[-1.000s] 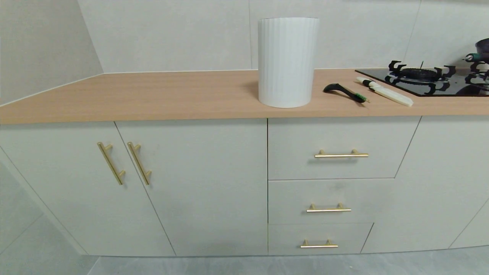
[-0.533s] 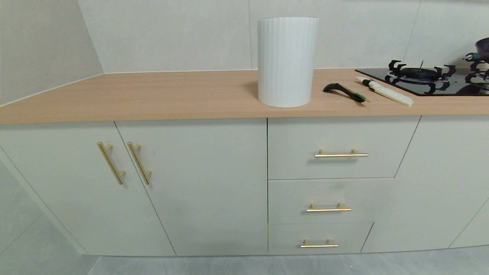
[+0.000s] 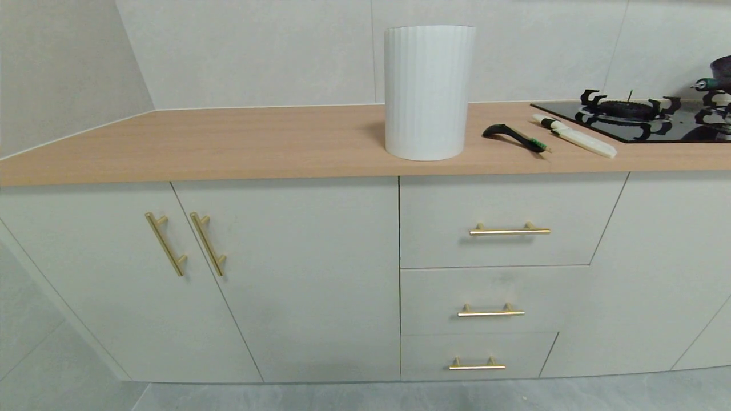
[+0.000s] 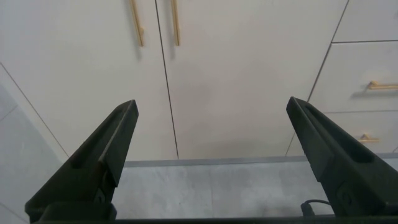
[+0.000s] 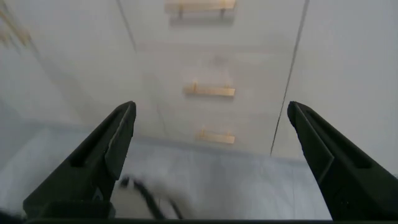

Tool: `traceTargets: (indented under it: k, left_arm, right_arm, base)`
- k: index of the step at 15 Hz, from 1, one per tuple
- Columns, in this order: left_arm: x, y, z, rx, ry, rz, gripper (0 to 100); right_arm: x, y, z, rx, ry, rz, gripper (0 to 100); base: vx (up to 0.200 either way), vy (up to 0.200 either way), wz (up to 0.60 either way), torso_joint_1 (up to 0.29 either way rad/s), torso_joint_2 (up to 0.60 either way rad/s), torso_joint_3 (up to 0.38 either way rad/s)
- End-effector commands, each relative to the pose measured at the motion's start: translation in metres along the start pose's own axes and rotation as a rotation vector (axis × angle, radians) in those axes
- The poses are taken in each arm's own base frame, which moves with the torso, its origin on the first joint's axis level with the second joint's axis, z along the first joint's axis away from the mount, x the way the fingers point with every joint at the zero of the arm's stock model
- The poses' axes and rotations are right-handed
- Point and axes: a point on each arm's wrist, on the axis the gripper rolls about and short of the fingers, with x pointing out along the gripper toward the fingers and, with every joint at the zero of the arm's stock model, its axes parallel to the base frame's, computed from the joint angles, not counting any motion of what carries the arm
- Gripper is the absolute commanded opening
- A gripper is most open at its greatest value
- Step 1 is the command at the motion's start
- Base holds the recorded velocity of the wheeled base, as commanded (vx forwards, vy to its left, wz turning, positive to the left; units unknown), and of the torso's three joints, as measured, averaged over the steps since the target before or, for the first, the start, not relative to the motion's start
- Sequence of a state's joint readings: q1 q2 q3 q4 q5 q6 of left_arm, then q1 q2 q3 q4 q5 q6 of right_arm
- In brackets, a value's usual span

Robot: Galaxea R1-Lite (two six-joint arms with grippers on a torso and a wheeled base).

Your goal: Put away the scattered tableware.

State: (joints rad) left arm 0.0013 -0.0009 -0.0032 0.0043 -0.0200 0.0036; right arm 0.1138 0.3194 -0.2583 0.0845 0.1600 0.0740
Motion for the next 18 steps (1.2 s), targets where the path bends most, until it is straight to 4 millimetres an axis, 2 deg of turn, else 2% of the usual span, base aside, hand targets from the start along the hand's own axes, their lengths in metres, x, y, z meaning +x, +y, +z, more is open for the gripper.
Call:
traceTargets:
  k: [1, 5, 8, 9, 10, 13, 16, 18]
  left_arm:
    - [0.0, 0.0, 0.0, 0.001, 0.001, 0.0, 100]
    - [0.0, 0.0, 0.0, 0.001, 0.001, 0.0, 100]
    - [0.0, 0.0, 0.0, -0.001, 0.001, 0.0, 100]
    - [0.0, 0.0, 0.0, 0.001, 0.001, 0.0, 100]
    - [0.0, 0.0, 0.0, -0.001, 0.001, 0.0, 100]
    - [0.0, 0.0, 0.0, 0.001, 0.001, 0.0, 100]
    - [0.0, 0.0, 0.0, -0.001, 0.001, 0.0, 100]
    - [0.0, 0.0, 0.0, -0.001, 0.001, 0.0, 100]
  right_arm:
    - [0.048, -0.004, 0.02, -0.017, 0.27, 0.045, 100]
    - [0.121, -0.009, 0.043, 0.002, 0.495, 0.039, 100]
    - [0.177, -0.015, 0.04, 0.015, 0.59, 0.032, 100]
    - [0.184, -0.016, 0.038, 0.016, 0.598, 0.031, 100]
    - [0.208, -0.019, 0.032, 0.017, 0.61, 0.028, 100]
    - [0.255, -0.026, 0.014, 0.018, 0.616, 0.027, 100]
    - [0.284, -0.03, -0.013, 0.015, 0.645, 0.02, 100]
    - [0.301, -0.025, -0.03, -0.006, 0.64, 0.016, 100]
  base:
    - [0.0, 0.0, 0.0, 0.0, 0.0, 0.0]
    - [0.0, 0.0, 0.0, 0.0, 0.0, 0.0]
    - [0.0, 0.0, 0.0, 0.0, 0.0, 0.0]
    - [0.0, 0.0, 0.0, 0.0, 0.0, 0.0]
    - [0.0, 0.0, 0.0, 0.0, 0.0, 0.0]
    - [0.0, 0.0, 0.0, 0.0, 0.0, 0.0]
    - [0.0, 0.0, 0.0, 0.0, 0.0, 0.0]
    - [0.0, 0.0, 0.0, 0.0, 0.0, 0.0]
